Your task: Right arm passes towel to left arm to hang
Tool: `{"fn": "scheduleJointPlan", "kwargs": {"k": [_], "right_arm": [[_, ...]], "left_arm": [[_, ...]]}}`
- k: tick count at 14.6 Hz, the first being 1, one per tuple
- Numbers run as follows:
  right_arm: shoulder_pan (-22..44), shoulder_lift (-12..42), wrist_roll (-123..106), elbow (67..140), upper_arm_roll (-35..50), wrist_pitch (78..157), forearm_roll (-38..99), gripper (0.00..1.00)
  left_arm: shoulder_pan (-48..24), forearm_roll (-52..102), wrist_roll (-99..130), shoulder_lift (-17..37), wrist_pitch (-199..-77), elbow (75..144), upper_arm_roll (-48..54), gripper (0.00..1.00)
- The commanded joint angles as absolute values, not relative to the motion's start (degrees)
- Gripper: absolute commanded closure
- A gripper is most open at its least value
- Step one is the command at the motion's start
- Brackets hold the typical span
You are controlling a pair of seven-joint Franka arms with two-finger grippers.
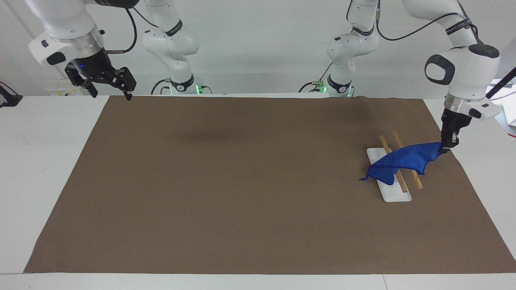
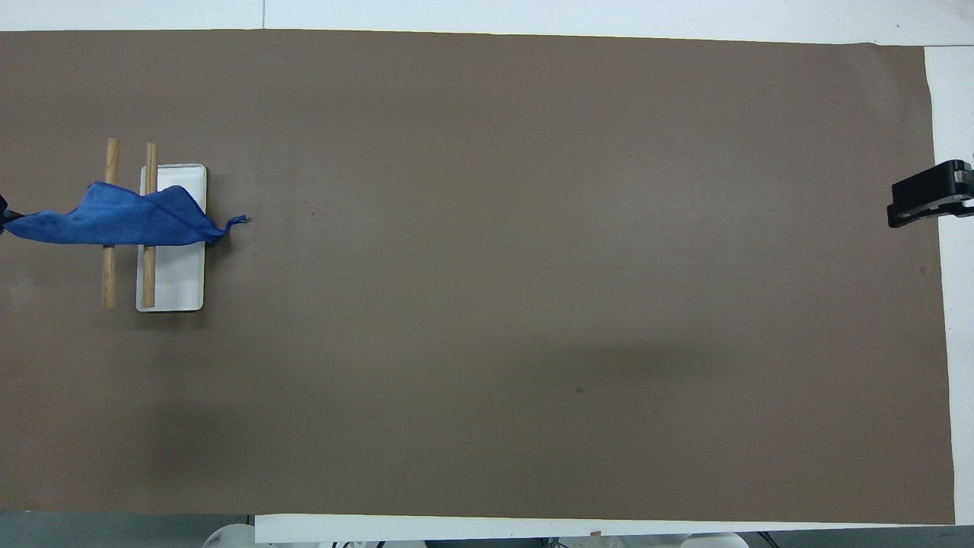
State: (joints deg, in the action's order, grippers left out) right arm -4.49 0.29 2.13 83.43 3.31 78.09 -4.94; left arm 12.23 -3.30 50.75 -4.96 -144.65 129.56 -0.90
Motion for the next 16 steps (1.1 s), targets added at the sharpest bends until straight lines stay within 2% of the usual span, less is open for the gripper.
{"fn": "scheduleJointPlan", "kwargs": {"k": [1, 5, 6, 7, 8, 9, 10, 15, 16], "right_arm": [[-4.1, -2.2, 0.7, 87.4, 2.0, 80.5, -5.0, 0.00], [-3.4, -2.0, 0.6, 87.5, 1.1, 80.2, -5.0, 0.00], [-3.4, -1.8, 0.6, 87.5, 1.1, 80.2, -5.0, 0.00], [-3.4, -1.8, 0.6, 87.5, 1.1, 80.2, -5.0, 0.00], [-3.4, -1.8, 0.6, 87.5, 1.1, 80.2, -4.9, 0.00], [-3.4, -1.8, 0.6, 87.5, 1.1, 80.3, -4.9, 0.00], [-3.4, -1.8, 0.6, 87.6, 1.0, 80.5, -4.6, 0.00], [-3.5, -1.6, 0.7, 87.7, 0.2, 80.4, -1.8, 0.00], [-3.2, -1.6, 0.8, 87.7, 0.2, 80.4, -1.8, 0.00]], "left_arm": [[15.5, -3.8, 50.2, -4.3, -149.7, 131.9, -0.6, 1.00], [17.1, -3.8, 50.2, -1.6, -153.5, 132.7, -0.6, 1.00], [16.5, -3.8, 51.1, -1.5, -153.5, 132.5, -0.6, 0.98], [16.1, -3.8, 51.1, -1.4, -153.5, 132.5, -0.5, 0.89], [15.6, -3.8, 50.9, -1.4, -153.5, 132.5, -0.5, 0.66], [15.6, -3.8, 50.0, -1.4, -153.2, 132.2, -0.5, 0.22], [15.6, -3.8, 50.3, -1.3, -152.9, 131.8, -0.6, 0.01], [13.6, -3.7, 50.9, 0.2, -145.8, 120.2, -0.3, 0.00], [13.4, -3.5, 50.9, -0.5, -141.4, 118.2, -0.3, 0.00]]}}
